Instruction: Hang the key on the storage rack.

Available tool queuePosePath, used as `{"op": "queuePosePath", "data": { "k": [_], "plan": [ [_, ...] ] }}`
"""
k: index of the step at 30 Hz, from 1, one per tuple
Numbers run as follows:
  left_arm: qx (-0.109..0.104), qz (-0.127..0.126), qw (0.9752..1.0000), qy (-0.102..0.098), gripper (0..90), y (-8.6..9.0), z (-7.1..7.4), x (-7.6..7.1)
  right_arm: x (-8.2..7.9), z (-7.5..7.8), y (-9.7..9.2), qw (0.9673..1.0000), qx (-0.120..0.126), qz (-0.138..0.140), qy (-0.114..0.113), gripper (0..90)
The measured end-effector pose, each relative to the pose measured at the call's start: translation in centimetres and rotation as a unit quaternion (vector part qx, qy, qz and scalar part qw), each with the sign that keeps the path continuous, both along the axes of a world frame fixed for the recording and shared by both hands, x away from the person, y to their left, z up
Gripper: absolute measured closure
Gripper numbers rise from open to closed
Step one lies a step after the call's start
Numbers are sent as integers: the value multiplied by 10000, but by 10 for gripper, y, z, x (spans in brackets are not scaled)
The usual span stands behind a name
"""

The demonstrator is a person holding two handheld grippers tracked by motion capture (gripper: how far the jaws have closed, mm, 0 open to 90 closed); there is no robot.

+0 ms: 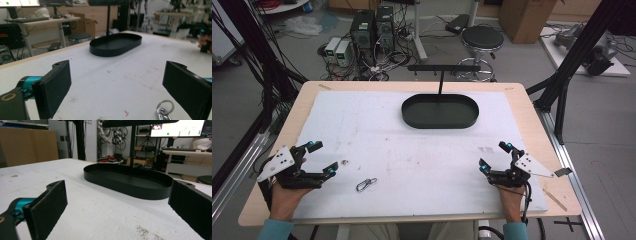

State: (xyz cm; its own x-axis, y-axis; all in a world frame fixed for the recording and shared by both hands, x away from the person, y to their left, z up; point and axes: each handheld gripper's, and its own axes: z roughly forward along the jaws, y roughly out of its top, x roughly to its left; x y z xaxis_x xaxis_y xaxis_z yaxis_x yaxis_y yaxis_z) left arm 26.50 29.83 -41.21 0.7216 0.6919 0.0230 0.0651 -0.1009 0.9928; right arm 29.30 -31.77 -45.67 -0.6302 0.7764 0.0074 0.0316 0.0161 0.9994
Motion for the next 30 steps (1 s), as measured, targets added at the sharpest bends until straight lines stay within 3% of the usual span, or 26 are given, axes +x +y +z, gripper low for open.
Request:
{"op": "queuePosePath", "data": {
  "k": [3, 7, 13, 17, 21, 26, 30],
  "plan": [
    [334, -282, 9990, 92, 88, -6, 12, 3, 0, 0, 0, 10000, -5, 3, 4, 16],
    [735, -641, 9951, 177, 88, -16, 24, 9, 0, 0, 0, 10000, -7, -2, -3, 16],
    [1289, -1127, 9847, 314, 88, -36, 36, 15, 0, 0, 1, 10000, -48, -2, -2, 16],
    [1727, -1400, 9738, 477, 88, -49, 36, 19, 0, 0, 0, 10000, -51, -3, 1, 16],
    [2079, -1564, 9642, 508, 88, -61, 35, 20, 0, 0, 0, 10000, -39, -6, 11, 16],
    [2334, -1728, 9547, 652, 88, -72, 31, 23, 0, 0, 0, 10000, -53, -1, -7, 16],
    [2566, -1895, 9448, 750, 88, -80, 27, 23, 0, 0, 1, 10000, -39, -10, 7, 16]
  ]
}}
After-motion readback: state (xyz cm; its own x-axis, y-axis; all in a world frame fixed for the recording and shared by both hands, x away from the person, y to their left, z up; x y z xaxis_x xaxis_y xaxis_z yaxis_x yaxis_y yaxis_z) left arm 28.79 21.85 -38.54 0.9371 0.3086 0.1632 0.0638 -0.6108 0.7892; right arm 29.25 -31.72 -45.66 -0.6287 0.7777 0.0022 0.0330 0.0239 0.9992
